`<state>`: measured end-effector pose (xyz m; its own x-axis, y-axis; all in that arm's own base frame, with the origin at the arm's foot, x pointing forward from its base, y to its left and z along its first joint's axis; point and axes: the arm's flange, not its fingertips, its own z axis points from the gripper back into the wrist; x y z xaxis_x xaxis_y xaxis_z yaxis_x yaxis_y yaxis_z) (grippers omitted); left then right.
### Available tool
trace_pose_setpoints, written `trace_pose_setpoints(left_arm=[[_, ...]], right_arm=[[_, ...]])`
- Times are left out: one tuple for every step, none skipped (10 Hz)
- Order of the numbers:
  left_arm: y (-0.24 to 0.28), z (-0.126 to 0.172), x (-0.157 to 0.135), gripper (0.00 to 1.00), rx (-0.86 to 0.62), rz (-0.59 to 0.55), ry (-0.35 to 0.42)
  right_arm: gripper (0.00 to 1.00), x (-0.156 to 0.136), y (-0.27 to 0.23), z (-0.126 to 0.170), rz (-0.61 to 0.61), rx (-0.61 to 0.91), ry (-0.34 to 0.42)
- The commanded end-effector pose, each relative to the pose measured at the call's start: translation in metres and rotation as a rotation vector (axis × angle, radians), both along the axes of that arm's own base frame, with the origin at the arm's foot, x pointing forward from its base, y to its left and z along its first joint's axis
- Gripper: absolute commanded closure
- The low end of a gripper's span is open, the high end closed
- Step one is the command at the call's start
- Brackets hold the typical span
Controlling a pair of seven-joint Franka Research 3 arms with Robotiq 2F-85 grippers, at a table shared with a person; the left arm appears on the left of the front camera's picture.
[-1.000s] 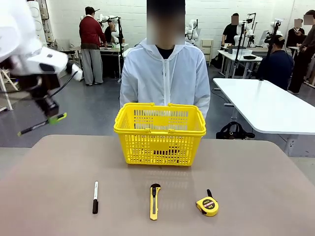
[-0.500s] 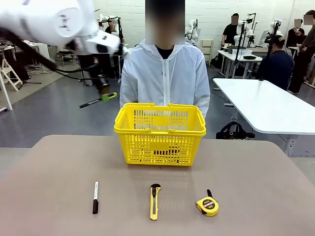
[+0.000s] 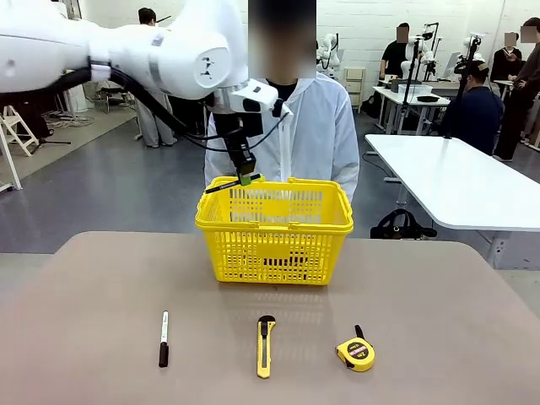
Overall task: Place the items the person wants into the basket.
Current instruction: Pick up the item the person points to and place it in the Market Basket.
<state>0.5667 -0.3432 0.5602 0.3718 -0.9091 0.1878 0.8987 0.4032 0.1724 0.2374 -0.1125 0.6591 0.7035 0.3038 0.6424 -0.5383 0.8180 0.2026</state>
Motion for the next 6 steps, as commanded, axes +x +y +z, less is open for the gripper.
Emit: trace_pose_setpoints(left_arm=[[-0.022,0.001,0.027,1.00,0.058,-0.032,0.030],[-0.028,-0.010,0.031,1.00,0.057,-0.039,0.050],[-0.031,-0.019,0.036,1.00,0.054,-0.046,0.064],[-0.036,-0.026,0.040,1.00,0.049,-0.053,0.075],[-0.036,-0.029,0.038,1.00,0.066,-0.038,0.061],[-0.028,-0.034,0.029,1.00,0.032,-0.028,0.073]], right_arm=[[0.00,-0.001,0.000,-0.005,0.004,0.001,0.000],[0.00,-0.001,0.000,-0.005,0.004,0.001,0.000],[0.00,-0.001,0.000,-0.005,0.004,0.001,0.000],[0.00,-0.001,0.000,-0.005,0.004,0.001,0.000],[0.00,-0.001,0.000,-0.005,0.004,0.001,0.000],[0.00,-0.001,0.000,-0.005,0.004,0.001,0.000]])
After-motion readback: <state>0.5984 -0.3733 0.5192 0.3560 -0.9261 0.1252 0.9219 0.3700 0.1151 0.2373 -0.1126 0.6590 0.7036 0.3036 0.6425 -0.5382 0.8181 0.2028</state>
